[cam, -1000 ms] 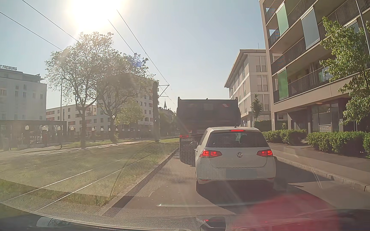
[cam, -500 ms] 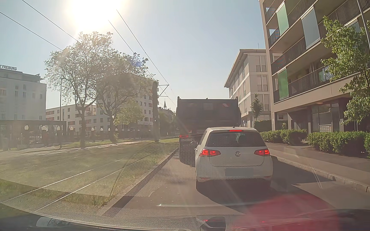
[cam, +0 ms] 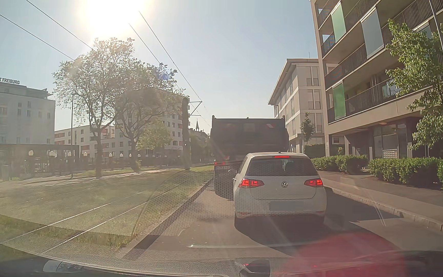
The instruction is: Follow the waypoints while adhering to traffic rules and regulations
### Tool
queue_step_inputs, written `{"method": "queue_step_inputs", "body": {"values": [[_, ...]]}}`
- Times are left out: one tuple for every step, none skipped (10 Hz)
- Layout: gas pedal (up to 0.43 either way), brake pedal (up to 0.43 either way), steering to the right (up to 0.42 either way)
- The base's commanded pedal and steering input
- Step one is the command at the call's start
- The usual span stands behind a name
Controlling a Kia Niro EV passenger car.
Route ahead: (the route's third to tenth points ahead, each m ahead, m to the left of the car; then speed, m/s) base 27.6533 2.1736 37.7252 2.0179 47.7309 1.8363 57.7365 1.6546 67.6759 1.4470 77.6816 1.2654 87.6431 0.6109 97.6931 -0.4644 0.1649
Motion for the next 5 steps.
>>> {"method": "queue_step_inputs", "body": {"values": [[0.000, 0.116, 0.032], [0.000, 0.116, 0.033], [0.000, 0.116, 0.032], [0.000, 0.116, 0.032], [0.000, 0.122, 0.032]]}}
